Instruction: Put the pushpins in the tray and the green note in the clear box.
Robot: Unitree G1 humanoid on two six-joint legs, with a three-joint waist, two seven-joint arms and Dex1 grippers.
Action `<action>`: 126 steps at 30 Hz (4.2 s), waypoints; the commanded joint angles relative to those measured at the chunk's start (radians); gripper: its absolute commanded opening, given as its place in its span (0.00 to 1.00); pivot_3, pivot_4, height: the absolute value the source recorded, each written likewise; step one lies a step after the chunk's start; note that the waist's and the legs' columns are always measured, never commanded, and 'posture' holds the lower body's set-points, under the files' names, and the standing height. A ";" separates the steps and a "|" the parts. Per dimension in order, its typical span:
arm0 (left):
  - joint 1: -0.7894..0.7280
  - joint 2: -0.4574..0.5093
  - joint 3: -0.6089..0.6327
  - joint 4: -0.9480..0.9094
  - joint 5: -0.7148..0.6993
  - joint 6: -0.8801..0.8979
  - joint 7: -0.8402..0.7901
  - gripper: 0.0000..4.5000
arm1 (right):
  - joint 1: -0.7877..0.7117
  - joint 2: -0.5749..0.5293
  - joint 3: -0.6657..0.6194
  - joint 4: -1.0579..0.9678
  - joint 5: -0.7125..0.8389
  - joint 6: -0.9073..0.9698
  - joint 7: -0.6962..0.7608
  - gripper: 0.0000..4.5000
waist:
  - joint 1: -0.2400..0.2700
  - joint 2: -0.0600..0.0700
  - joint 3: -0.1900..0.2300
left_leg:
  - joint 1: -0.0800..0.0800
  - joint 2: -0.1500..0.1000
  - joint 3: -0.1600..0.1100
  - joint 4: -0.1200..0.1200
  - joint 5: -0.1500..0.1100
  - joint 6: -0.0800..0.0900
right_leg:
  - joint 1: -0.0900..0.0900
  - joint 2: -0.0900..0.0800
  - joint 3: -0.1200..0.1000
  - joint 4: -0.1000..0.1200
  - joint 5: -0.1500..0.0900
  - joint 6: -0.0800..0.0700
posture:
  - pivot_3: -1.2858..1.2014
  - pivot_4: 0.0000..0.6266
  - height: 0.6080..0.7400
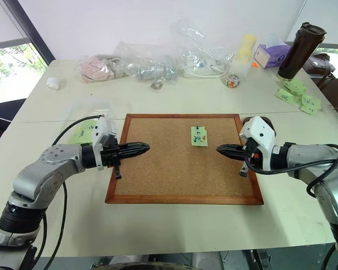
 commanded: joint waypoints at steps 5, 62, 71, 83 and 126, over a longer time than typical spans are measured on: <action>-0.015 0.004 0.001 -0.022 0.011 -0.008 -0.008 0.01 | -0.024 -0.008 0.000 -0.006 -0.010 -0.021 0.015 0.00 | -0.001 0.000 0.000 | 0.000 0.000 0.000 0.000 0.000 0.000 | 0.000 0.000 0.000 0.000 0.000 0.000 | 0.52 0.24 1.00; 0.025 -0.143 -0.189 0.255 0.330 -0.263 -0.008 0.00 | -0.449 0.270 0.302 0.437 -0.286 -0.118 -0.080 0.49 | -0.004 0.001 0.000 | 0.000 0.000 0.000 0.000 0.000 0.000 | -0.001 0.000 0.000 0.001 0.000 0.000 | 0.52 0.24 1.00; 0.046 -0.144 -0.187 0.238 0.332 -0.265 0.005 0.00 | -0.562 0.376 0.350 0.671 -0.377 -0.172 -0.101 0.49 | -0.007 0.001 -0.001 | 0.000 0.000 0.000 0.000 0.000 0.000 | -0.001 0.000 0.000 0.001 0.000 0.000 | 0.52 0.24 1.00; 0.071 -0.146 -0.186 0.216 0.336 -0.270 0.028 0.00 | -0.598 0.435 0.366 0.815 -0.445 -0.249 -0.084 0.49 | -0.013 0.001 -0.001 | 0.000 0.000 0.000 0.000 0.000 0.000 | -0.001 0.001 0.000 0.001 0.000 0.000 | 0.52 0.24 1.00; 0.072 -0.169 -0.222 0.244 0.372 -0.271 0.024 0.00 | -0.365 0.246 -0.099 0.661 -0.316 -0.048 -0.333 0.01 | -0.005 0.007 -0.004 | 0.001 -0.001 0.001 0.000 0.000 0.000 | -0.001 0.000 0.001 0.001 0.000 0.000 | 0.52 0.24 1.00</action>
